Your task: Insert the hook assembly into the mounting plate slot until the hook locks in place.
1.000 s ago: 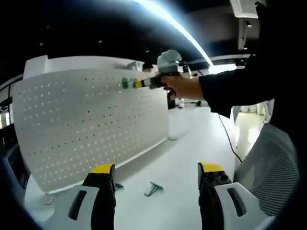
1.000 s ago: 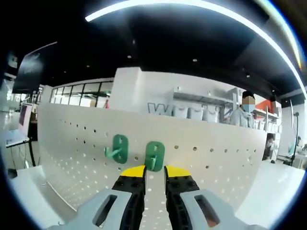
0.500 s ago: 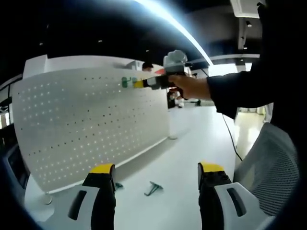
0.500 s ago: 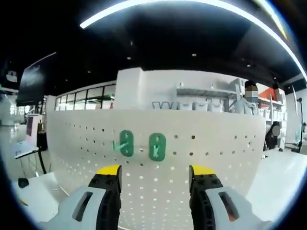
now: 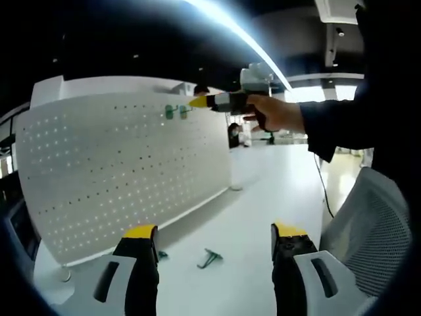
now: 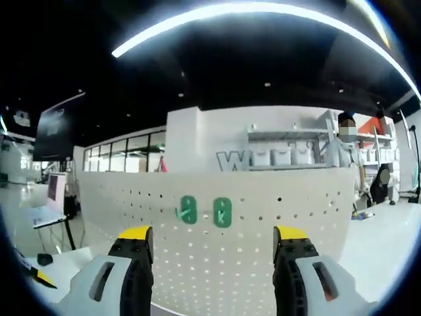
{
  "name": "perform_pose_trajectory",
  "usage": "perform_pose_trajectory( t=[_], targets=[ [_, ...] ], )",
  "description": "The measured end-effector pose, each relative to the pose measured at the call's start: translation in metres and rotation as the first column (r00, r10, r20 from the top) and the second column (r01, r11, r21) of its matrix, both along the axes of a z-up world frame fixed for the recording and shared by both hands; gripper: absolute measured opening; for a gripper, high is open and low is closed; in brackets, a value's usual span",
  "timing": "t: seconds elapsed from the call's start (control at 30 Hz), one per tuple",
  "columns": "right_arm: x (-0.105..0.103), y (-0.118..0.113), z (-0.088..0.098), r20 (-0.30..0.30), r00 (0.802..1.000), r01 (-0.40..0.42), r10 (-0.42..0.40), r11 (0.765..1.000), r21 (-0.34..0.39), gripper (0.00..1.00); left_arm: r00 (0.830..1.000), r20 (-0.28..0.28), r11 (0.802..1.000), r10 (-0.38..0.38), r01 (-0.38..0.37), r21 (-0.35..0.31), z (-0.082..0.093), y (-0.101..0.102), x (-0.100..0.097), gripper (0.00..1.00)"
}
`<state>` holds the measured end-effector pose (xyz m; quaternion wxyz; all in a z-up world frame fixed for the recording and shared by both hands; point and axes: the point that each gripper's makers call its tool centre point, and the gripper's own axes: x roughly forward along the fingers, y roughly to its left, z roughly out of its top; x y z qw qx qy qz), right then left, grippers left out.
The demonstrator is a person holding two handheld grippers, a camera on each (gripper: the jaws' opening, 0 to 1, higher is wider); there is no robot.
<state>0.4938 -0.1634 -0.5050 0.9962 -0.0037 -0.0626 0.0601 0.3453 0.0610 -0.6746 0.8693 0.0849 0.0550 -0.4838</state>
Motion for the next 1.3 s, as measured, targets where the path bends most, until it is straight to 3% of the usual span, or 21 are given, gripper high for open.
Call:
perform_pose_trajectory(
  t=[0.43, 0.8, 1.07, 1.3],
  targets=[
    [-0.027, 0.004, 0.010, 0.034, 0.999, -0.016, 0.015, 1.000, 0.006, 0.75, 1.000, 0.002, 1.000, -0.003, 0.003, 0.003, 0.000, 0.000, 0.000, 0.71],
    [-0.044, 0.007, 0.005, 0.028, 0.999, -0.023, 0.023, 1.000, 0.001, 0.74, 1.000, 0.000, 1.000, -0.010, 0.010, 0.009, -0.002, -0.002, 0.000, 0.71],
    [-0.049, 0.019, -0.012, -0.013, 0.998, -0.055, 0.055, 0.998, -0.013, 0.74, 1.000, 0.003, 1.000, -0.007, 0.007, 0.007, -0.001, -0.001, 0.000, 0.71],
    [-0.051, 0.037, -0.037, -0.086, 0.991, -0.109, 0.107, 0.994, -0.023, 0.69, 1.000, 0.003, 1.000, -0.006, 0.006, 0.009, -0.002, -0.001, 0.000, 0.70]
  ],
)
